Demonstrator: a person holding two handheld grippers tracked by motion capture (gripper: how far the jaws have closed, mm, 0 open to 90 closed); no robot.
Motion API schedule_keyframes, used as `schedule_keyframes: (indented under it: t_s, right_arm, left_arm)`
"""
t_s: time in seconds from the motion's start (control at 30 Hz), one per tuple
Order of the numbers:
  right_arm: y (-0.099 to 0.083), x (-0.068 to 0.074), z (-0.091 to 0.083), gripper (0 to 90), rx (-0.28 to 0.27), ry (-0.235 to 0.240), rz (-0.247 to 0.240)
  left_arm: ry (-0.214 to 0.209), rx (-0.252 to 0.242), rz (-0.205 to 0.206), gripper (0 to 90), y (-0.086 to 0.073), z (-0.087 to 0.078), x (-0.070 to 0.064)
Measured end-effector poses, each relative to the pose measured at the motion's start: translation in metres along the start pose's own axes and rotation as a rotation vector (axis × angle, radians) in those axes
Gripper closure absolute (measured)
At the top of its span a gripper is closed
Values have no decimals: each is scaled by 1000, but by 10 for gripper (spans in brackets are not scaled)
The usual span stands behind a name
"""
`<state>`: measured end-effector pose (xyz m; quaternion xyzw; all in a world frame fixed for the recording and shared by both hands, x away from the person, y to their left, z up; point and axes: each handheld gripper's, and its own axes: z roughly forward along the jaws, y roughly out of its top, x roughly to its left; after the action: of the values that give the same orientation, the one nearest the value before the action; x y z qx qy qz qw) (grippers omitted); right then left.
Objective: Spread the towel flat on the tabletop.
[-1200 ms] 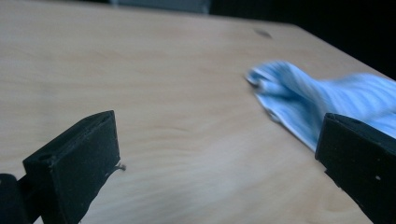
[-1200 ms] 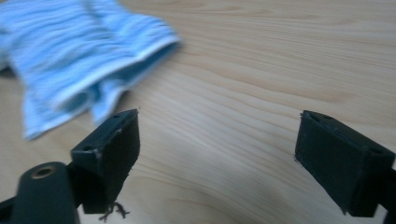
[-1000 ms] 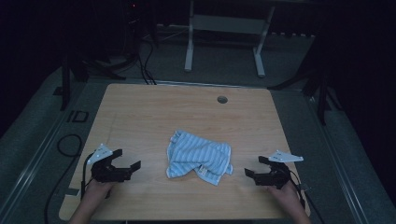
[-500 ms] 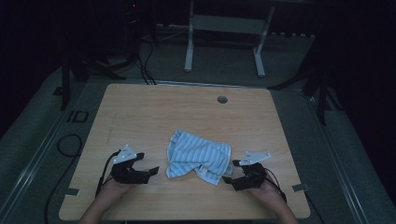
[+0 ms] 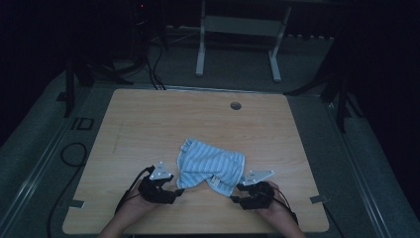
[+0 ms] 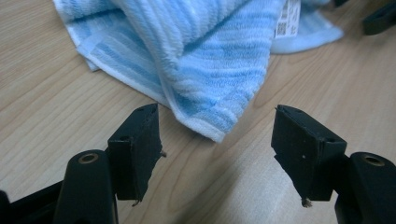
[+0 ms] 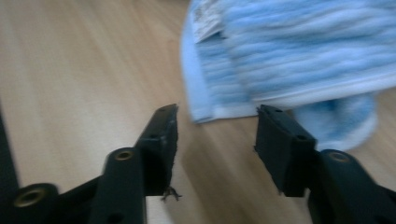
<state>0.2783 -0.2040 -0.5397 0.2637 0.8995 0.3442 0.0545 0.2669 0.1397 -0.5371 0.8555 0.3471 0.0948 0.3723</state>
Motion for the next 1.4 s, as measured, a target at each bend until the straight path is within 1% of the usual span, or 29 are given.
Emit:
schedule_keyframes:
  t_s: [0.03, 0.07, 0.13, 0.23, 0.27, 0.3, 0.33, 0.4, 0.43, 0.5, 0.57, 0.6, 0.63, 0.67, 0.7, 0.77, 0.83, 0.93, 1.0, 1.13, 1.17, 1.23, 1.27, 1.3, 1.33, 1.4]
  right_arm:
    - [0, 3, 0, 519, -4, 4, -14]
    - [1, 6, 1, 521, -2, 6, -22]
    - [4, 9, 4, 539, 3, 26, -27]
    - [11, 10, 10, 542, 3, 30, -43]
    - [11, 10, 10, 542, 3, 30, -43]
    - [14, 11, 12, 541, 5, 22, -52]
    - [18, 11, 18, 538, 19, 18, -69]
    - [21, 11, 24, 556, 40, 12, -81]
    - [22, 11, 25, 593, 41, 5, -87]
    - [25, 11, 25, 652, 55, -9, -91]
    - [26, 11, 25, 708, 65, -33, -115]
    - [26, 10, 25, 736, 67, -28, -117]
    - [26, 9, 25, 757, 67, -20, -112]
    - [27, 9, 25, 779, 70, -19, -110]
    - [27, 8, 24, 820, 71, -18, -108]
    - [28, 7, 23, 844, 77, -16, -104]
    - [28, 7, 19, 849, 76, -15, -105]
    - [28, 4, 9, 851, 57, -18, -96]
    - [28, 1, -2, 851, 33, -15, -90]
    - [26, -3, -28, 852, -2, -33, -77]
    - [24, -4, -34, 853, -5, -34, -71]
    - [21, -4, -46, 853, -19, -35, -64]
    - [19, -4, -50, 853, -19, -36, -58]
    - [16, -3, -55, 853, -10, -33, -62]
    - [13, -2, -59, 853, -3, -38, -65]
    - [7, 0, -64, 854, 20, -26, -64]
  left_arm:
    - [-2, 2, 5, 331, 0, 2, -2]
    - [3, 14, 12, 327, 1, 4, -2]
    - [13, 31, 22, 326, 2, 9, -2]
    - [43, 41, 34, 329, 3, 14, -2]
    - [43, 41, 34, 345, 3, 14, -2]
    - [65, 51, 54, 345, 5, 16, -3]
    - [69, 50, 63, 375, 5, 17, -3]
    - [64, 51, 81, 432, 7, 19, -5]
    - [64, 53, 90, 473, 7, 20, -6]
    - [70, 70, 112, 505, 8, 23, -7]
    - [80, 80, 131, 610, 8, 24, -8]
    - [75, 79, 133, 663, 8, 23, -7]
    - [79, 73, 131, 734, 9, 23, -7]
    - [85, 71, 129, 783, 9, 22, -6]
    - [84, 68, 115, 829, 10, 20, -5]
    - [82, 71, 91, 851, 13, 16, -3]
    - [79, 58, 63, 857, 15, 10, -1]
    - [97, 38, 43, 862, 18, -1, 2]
    - [116, 23, 35, 864, 21, -10, 3]
    - [143, 11, 30, 864, 24, -25, 4]
    - [143, 10, 25, 864, 24, -29, 5]
    - [162, 4, 17, 864, 24, -35, 6]
    - [170, 4, 11, 864, 24, -38, 8]
    - [182, 4, 6, 864, 23, -41, 9]
    - [171, 11, -8, 865, 22, -43, 10]
    - [150, 28, -19, 864, 20, -46, 11]
